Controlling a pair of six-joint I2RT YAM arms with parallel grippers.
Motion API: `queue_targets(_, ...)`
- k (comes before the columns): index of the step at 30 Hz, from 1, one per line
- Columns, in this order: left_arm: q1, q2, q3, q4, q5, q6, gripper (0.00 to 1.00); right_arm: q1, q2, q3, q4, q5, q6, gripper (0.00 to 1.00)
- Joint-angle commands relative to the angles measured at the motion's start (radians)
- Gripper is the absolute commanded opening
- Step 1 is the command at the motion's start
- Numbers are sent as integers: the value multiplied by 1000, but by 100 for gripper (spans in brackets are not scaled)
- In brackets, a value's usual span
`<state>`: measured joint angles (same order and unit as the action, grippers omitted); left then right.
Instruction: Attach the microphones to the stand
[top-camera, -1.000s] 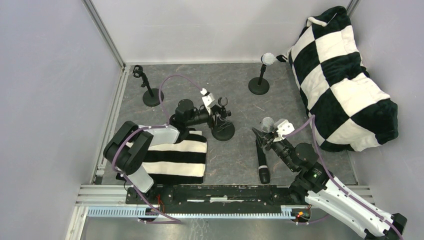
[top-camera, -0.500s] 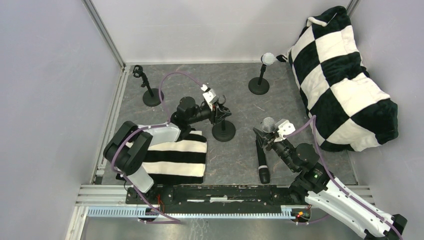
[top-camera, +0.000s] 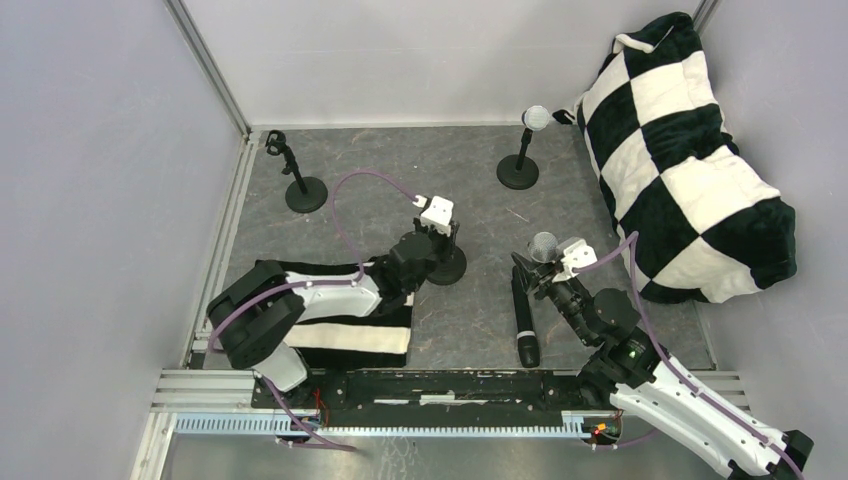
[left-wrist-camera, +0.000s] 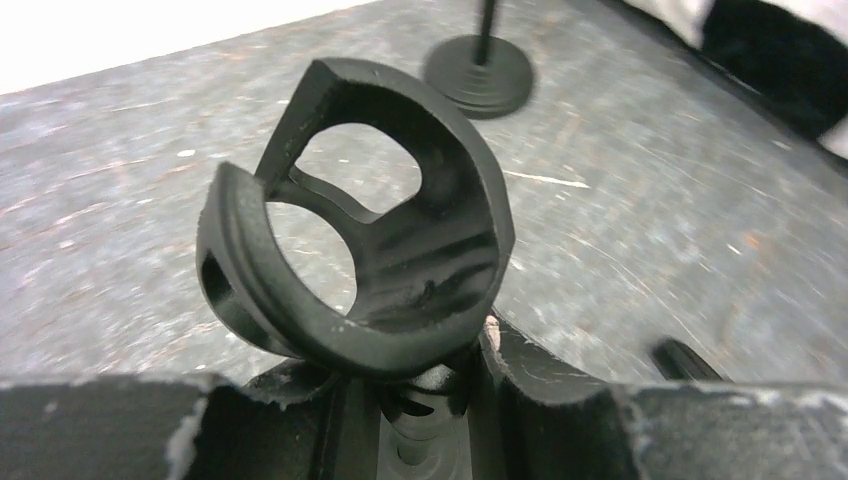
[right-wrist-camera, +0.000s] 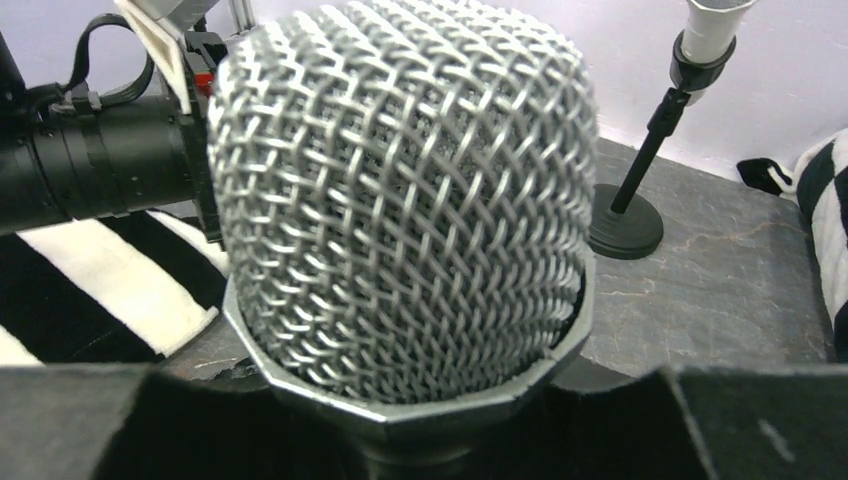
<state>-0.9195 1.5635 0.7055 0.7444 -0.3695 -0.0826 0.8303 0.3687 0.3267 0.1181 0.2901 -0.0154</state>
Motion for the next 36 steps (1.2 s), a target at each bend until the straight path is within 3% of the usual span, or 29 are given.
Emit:
queue_targets(1,-42,81,122,29,-501,-7,2,0,-13,-5,43,48,41,0)
queue_targets(2,-46,101,133,30,-519,-13,4,-1,-15,-7,41,50,45,0)
queue_targets(3,-48,116,137,34,-513,-22,17,0,-17,-7,41,52,48,0)
queue_targets(5,-49,127,118,72,-461,-38,58,-1,-22,-10,40,54,50,0)
queue_targets(6,-50,122,99,99,-430,-41,69,-1,-27,-12,38,56,51,0)
queue_targets(11,-49,78,-2,213,-271,-29,97,0,-34,-17,44,69,42,0)
queue_targets(17,-40,13,-133,332,-112,-32,100,-1,-16,-17,63,58,42,0)
queue_targets(23,82,-37,-255,514,154,-242,100,-1,9,-14,84,35,57,0)
queue_targets(26,104,-54,-261,556,244,-265,100,-1,16,-19,88,31,56,0)
queue_targets(36,180,-83,-216,545,331,-381,100,0,9,-18,81,28,76,0)
